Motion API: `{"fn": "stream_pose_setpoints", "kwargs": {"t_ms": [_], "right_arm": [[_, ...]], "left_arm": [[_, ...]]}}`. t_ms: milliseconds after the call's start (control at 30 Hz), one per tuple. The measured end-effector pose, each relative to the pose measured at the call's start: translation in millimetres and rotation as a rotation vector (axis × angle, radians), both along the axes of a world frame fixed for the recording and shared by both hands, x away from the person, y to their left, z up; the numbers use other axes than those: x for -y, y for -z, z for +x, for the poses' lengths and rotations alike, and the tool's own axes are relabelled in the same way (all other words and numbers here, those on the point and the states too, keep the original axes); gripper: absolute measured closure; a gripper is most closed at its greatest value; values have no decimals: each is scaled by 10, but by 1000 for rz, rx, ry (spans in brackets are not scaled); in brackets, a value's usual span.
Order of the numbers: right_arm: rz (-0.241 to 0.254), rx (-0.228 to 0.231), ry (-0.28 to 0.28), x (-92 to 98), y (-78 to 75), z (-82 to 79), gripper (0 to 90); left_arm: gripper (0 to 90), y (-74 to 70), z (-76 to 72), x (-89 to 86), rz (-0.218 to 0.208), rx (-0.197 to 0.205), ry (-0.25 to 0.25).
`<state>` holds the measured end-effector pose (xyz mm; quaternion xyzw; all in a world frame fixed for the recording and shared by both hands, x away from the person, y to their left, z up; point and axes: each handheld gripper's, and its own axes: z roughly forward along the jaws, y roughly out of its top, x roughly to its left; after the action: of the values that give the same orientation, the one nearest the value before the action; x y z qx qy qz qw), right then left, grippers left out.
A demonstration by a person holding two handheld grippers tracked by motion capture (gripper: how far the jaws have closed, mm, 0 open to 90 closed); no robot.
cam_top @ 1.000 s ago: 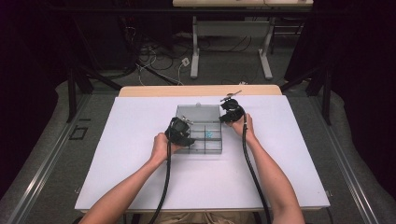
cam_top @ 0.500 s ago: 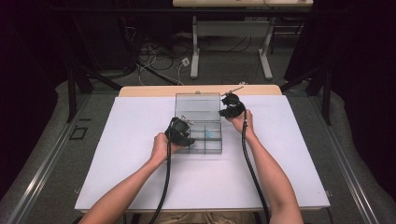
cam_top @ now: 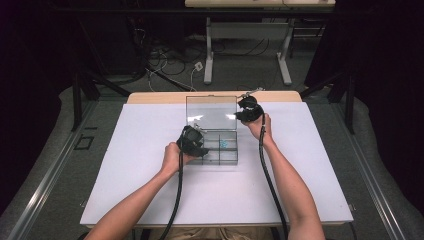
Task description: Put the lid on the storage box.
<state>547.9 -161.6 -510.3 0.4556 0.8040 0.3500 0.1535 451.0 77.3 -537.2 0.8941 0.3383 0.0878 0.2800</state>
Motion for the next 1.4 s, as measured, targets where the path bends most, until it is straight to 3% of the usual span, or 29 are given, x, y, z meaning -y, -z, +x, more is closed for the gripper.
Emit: {"fn": "stream_pose_setpoints", "kwargs": {"t_ms": [367,667,733,800,900,1033,1133,1300,1333,1400], "right_arm": [[10,45,-21,8,-94,-39,900],[14,52,-34,17,-153,-72,900],[14,56,-40,24,-160,-76,900],[24,52,-36,20,-159,-82,900],[24,55,-38,21,-159,-83,900],[14,48,-46,28,-173,-94,900],[19,49,-45,26,-178,-101,900],[24,57,-49,11,-202,-120,900],[20,59,-50,11,-208,-124,900],[21,60,-52,16,-207,-124,900]], "left_arm": [[589,-1,0,0,1,1,-1],[585,-5,15,-4,-2,-6,1],[538,-33,24,-17,-18,-2,-4],[403,-152,45,-42,-42,22,-16],[191,-339,121,-116,-42,41,-25],[13,-585,263,-230,-19,69,-60],[0,-727,358,-298,-9,73,-63],[0,-946,510,-354,48,105,-94],[16,-1004,546,-362,57,115,-105],[166,-1096,601,-367,73,135,-105]]}}
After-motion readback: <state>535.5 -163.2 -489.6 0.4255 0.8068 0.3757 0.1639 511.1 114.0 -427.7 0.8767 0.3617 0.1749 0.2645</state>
